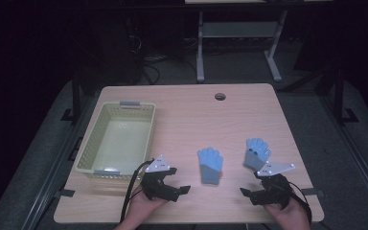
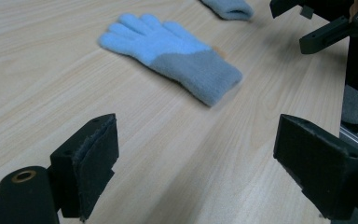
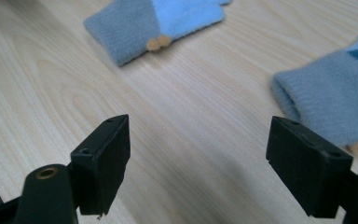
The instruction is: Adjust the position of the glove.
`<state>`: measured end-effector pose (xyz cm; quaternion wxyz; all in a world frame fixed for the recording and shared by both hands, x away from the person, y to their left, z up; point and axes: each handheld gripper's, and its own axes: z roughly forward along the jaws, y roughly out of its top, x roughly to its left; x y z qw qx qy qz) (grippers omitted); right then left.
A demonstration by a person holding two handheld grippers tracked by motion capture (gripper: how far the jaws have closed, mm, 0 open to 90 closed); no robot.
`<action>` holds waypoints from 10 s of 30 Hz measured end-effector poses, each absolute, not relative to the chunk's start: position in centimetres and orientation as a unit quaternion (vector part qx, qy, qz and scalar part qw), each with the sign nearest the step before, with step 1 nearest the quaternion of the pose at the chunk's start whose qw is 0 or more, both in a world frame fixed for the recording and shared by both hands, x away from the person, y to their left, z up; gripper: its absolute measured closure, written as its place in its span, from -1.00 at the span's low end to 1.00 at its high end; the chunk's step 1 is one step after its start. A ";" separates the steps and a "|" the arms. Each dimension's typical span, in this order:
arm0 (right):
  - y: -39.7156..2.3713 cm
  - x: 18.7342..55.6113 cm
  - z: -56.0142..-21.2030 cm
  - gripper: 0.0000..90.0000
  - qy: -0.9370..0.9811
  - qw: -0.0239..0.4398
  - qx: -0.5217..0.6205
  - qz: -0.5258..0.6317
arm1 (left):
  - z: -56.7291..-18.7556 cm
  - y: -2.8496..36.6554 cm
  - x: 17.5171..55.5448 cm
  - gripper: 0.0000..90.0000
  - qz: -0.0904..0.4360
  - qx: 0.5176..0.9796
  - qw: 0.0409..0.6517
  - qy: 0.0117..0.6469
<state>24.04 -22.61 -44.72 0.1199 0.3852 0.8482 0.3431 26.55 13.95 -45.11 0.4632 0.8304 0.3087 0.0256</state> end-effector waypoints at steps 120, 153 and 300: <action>-24.2 37.8 -44.0 0.11 0.867 0.062 0.470 0.156 | -44.5 14.3 26.7 -0.69 0.043 0.820 0.486 0.300; -24.5 37.7 -44.3 0.74 0.863 0.063 0.471 0.171 | -44.6 14.0 26.5 -0.69 0.044 0.819 0.487 0.299; -14.9 31.0 -42.8 -0.52 0.850 -0.003 0.398 0.345 | -44.7 12.6 26.9 -0.65 0.012 0.802 0.495 0.334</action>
